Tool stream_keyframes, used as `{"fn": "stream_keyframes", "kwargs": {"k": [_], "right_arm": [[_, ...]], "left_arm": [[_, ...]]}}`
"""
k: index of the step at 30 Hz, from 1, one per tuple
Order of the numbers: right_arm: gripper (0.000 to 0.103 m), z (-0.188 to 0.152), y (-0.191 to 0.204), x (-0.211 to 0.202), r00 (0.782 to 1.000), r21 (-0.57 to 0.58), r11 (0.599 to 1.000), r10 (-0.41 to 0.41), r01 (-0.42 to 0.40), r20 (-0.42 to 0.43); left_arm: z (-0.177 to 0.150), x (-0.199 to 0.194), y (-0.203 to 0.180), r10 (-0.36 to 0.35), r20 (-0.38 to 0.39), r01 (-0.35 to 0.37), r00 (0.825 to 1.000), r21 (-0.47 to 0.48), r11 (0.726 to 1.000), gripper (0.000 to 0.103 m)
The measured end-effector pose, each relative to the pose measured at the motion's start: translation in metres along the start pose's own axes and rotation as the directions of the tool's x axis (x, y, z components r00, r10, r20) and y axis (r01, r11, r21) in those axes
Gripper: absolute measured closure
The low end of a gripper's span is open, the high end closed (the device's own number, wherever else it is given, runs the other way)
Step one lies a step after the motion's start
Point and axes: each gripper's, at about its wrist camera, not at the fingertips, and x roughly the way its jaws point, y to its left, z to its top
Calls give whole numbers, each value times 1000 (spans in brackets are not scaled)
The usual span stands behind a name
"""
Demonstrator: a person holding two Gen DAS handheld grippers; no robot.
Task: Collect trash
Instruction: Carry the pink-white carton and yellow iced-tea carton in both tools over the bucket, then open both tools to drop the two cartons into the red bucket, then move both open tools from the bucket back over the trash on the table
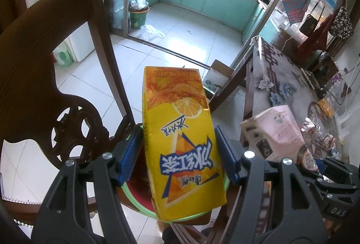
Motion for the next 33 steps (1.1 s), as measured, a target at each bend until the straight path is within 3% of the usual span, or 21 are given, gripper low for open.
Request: {"fn": "stream_keyframes", "kwargs": {"k": [7,9,19,28,33], "right_arm": [[60,0,5,4,1000,-30,1000,-5,6,11],[36,-1,1,-2,999,-3,1000,0,0,44],[37,-12,-11,-37,996,2,1000,-23,23,84],[37,-35,-38,-69,989,64,995,-78,70,124],[36,-53,-64,-90,985,119,988,-109,94,132]], "left_arm": [[2,3,0,41,-1,-41,999,22,999,39],[-1,4,-1,56,-2,-56,998,26,998,23],[-8,-17,-9,38,45,-40,998,32,999,22],[-19,-36,-53,-30,67,23,997,102,995,22],[-34,-33,-91,-94,26,89,995,133,987,22]]}}
